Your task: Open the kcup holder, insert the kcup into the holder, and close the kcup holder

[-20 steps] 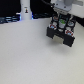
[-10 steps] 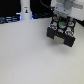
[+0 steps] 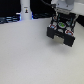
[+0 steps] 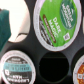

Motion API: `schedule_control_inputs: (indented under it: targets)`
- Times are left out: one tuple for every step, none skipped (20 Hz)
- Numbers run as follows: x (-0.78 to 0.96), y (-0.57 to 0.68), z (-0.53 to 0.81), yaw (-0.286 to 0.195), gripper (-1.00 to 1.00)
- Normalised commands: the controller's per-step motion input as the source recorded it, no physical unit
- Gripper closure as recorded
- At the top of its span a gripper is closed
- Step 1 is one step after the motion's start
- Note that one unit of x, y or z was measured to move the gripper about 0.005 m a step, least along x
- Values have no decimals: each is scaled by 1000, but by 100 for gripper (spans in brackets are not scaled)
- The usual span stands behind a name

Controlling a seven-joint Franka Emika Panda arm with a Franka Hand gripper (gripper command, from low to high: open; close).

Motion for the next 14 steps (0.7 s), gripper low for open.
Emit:
schedule_control_inputs:
  targets:
    - [495, -403, 439, 42, -100]
    - [564, -458, 381, 26, -100]
    - [597, -488, 355, 17, -100]
    - [611, -518, 307, 11, -100]
    - [640, -522, 272, 6, -100]
    - [663, -530, 244, 3, -100]
    - [696, -522, 216, 2, -100]
    - [726, -527, 204, 1, -100]
    - [736, -516, 178, 2, -100]
    - [746, -502, 158, 3, -100]
    - [754, -493, 142, 4, -100]
    - [757, -495, 134, 4, -100]
    - [770, -493, 130, 2, -100]
    - [781, -474, 122, 3, -100]
